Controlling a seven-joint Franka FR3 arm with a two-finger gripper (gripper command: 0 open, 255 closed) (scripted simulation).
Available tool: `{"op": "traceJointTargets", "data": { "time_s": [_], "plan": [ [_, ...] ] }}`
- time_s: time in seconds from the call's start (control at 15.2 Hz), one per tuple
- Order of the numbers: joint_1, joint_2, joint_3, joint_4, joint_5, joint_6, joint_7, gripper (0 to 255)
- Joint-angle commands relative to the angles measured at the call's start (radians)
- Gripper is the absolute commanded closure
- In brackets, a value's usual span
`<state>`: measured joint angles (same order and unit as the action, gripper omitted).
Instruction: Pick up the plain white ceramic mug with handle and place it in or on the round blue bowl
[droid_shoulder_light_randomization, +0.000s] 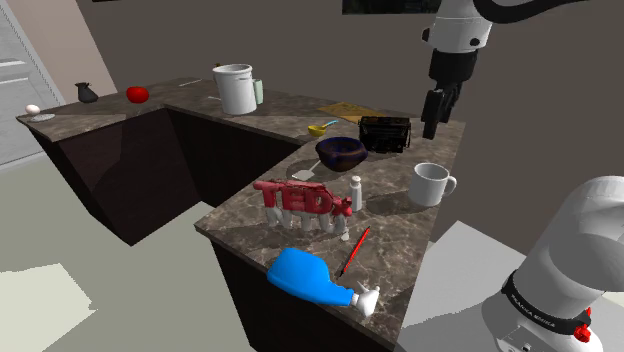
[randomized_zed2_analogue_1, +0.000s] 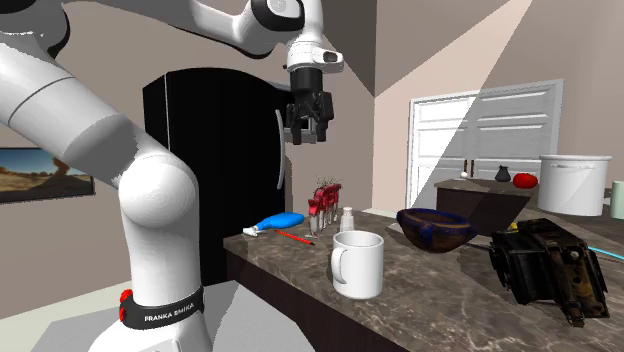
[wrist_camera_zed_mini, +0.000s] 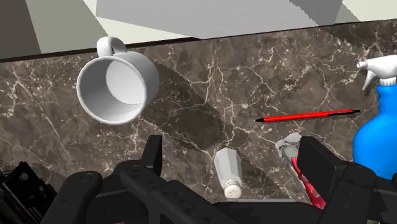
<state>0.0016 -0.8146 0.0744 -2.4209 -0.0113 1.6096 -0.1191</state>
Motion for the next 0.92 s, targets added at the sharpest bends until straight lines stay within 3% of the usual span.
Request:
{"op": "traceJointTargets", "data": {
  "time_s": [0.0, 0.46, 0.86],
  "plan": [
    [0.0, 0.0, 0.0, 0.0, 0.0, 0.0, 0.0, 0],
    [-0.027, 0.014, -0.104, -0.199, -0.048, 0.222, -0.113, 0],
    [-0.06, 0.106, -0.201, -0.318, -0.092, 0.441, -0.215, 0]
  ]
}}
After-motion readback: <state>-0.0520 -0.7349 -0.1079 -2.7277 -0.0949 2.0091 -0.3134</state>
